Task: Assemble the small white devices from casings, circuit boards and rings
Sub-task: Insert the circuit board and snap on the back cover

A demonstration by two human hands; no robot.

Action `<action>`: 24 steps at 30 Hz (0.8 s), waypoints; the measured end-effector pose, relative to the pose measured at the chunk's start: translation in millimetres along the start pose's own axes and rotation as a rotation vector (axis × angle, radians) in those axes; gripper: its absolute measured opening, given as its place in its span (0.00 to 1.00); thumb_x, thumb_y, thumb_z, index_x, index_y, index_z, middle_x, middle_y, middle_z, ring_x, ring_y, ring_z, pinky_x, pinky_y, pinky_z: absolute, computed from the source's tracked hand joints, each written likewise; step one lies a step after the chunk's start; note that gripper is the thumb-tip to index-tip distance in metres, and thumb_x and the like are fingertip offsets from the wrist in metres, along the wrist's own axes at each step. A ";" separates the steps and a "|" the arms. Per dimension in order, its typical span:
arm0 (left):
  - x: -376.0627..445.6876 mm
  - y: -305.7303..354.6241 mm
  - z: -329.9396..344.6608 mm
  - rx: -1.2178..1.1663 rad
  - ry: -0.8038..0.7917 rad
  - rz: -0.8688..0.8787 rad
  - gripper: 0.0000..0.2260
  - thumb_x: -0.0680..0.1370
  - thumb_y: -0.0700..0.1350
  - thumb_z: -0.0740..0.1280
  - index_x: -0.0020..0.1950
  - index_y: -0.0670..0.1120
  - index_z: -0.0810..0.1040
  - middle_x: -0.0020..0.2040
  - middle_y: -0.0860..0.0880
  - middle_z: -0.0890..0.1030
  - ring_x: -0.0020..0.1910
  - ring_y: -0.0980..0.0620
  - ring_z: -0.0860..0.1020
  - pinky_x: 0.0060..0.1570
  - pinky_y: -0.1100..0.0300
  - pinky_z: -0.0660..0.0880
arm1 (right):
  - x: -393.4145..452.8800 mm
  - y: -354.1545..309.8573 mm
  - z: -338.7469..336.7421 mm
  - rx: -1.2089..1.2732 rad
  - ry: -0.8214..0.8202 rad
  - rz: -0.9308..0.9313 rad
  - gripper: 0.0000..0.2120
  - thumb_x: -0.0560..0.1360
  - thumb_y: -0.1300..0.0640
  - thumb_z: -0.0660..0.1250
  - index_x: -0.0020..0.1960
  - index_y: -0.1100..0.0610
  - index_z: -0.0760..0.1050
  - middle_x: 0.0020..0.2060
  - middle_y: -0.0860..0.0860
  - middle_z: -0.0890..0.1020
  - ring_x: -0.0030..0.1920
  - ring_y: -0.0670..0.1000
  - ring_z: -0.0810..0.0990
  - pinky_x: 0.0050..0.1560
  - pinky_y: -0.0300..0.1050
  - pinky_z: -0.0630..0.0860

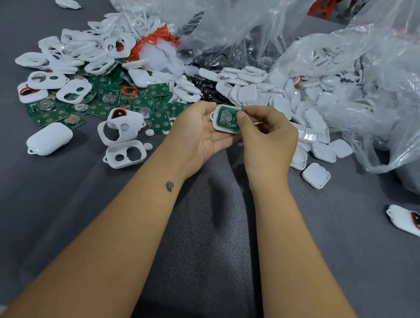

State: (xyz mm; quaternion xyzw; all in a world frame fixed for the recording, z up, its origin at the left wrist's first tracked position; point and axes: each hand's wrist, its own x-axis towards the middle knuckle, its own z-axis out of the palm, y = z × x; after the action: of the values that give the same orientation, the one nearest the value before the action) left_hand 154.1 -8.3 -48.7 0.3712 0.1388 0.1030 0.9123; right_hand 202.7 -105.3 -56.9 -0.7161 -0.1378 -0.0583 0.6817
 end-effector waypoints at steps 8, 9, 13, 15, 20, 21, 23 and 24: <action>2.9 -4.9 -2.5 0.182 -0.052 0.070 0.07 0.80 0.33 0.60 0.52 0.36 0.78 0.47 0.39 0.85 0.48 0.44 0.84 0.46 0.56 0.82 | 1.0 2.0 -1.0 0.008 -0.030 -0.019 0.10 0.71 0.63 0.73 0.49 0.51 0.79 0.33 0.46 0.73 0.33 0.42 0.70 0.38 0.38 0.72; 2.9 -5.6 -3.0 0.202 -0.060 0.081 0.07 0.80 0.33 0.60 0.53 0.36 0.78 0.47 0.40 0.85 0.48 0.45 0.84 0.46 0.57 0.81 | 0.9 2.3 -1.0 0.008 -0.027 -0.015 0.10 0.71 0.63 0.73 0.49 0.51 0.79 0.33 0.46 0.72 0.32 0.41 0.70 0.38 0.37 0.72; 3.0 -5.1 -2.8 0.187 -0.056 0.076 0.08 0.81 0.34 0.60 0.54 0.35 0.78 0.46 0.40 0.85 0.47 0.45 0.85 0.46 0.56 0.82 | 0.4 3.1 -0.8 -0.010 -0.031 -0.009 0.08 0.72 0.62 0.72 0.49 0.53 0.79 0.33 0.46 0.73 0.32 0.41 0.71 0.39 0.37 0.72; 2.8 -3.8 -1.6 0.159 -0.043 0.063 0.09 0.81 0.35 0.59 0.55 0.34 0.77 0.45 0.39 0.85 0.46 0.46 0.85 0.44 0.57 0.81 | 0.6 3.0 -1.4 -0.012 -0.028 -0.010 0.07 0.72 0.62 0.72 0.48 0.54 0.79 0.32 0.45 0.73 0.33 0.41 0.72 0.39 0.36 0.72; 3.4 -1.5 -1.5 0.090 0.046 0.013 0.09 0.81 0.38 0.61 0.55 0.36 0.78 0.45 0.39 0.84 0.44 0.45 0.85 0.43 0.57 0.82 | 1.4 -0.3 -3.7 -0.015 -0.036 -0.032 0.09 0.73 0.65 0.68 0.46 0.52 0.80 0.34 0.47 0.75 0.36 0.45 0.75 0.41 0.44 0.77; 3.5 -1.3 -1.5 0.079 0.060 0.012 0.09 0.81 0.38 0.60 0.55 0.36 0.78 0.45 0.39 0.84 0.43 0.46 0.85 0.42 0.57 0.82 | 1.7 -0.7 -4.8 -0.031 -0.053 -0.047 0.10 0.73 0.65 0.67 0.47 0.50 0.80 0.36 0.48 0.76 0.38 0.48 0.76 0.44 0.49 0.79; 4.3 -1.6 -1.8 0.055 0.085 0.017 0.09 0.82 0.37 0.60 0.56 0.35 0.77 0.45 0.38 0.84 0.42 0.46 0.84 0.40 0.57 0.82 | 2.4 -0.4 -7.5 -0.109 -0.090 -0.104 0.14 0.72 0.64 0.66 0.50 0.47 0.81 0.42 0.47 0.75 0.42 0.47 0.77 0.49 0.52 0.78; 4.7 -1.8 -1.8 0.050 0.091 0.022 0.09 0.82 0.37 0.59 0.57 0.35 0.76 0.47 0.37 0.83 0.43 0.45 0.84 0.40 0.57 0.82 | 2.3 0.1 -8.6 -0.153 -0.114 -0.141 0.16 0.71 0.64 0.67 0.51 0.46 0.81 0.44 0.46 0.74 0.43 0.43 0.76 0.51 0.50 0.78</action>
State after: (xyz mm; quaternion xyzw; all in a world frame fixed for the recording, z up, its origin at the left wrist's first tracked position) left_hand 158.1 -7.0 -52.0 0.3903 0.1788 0.1265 0.8943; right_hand 205.8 -113.5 -55.8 -0.7568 -0.2215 -0.0754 0.6103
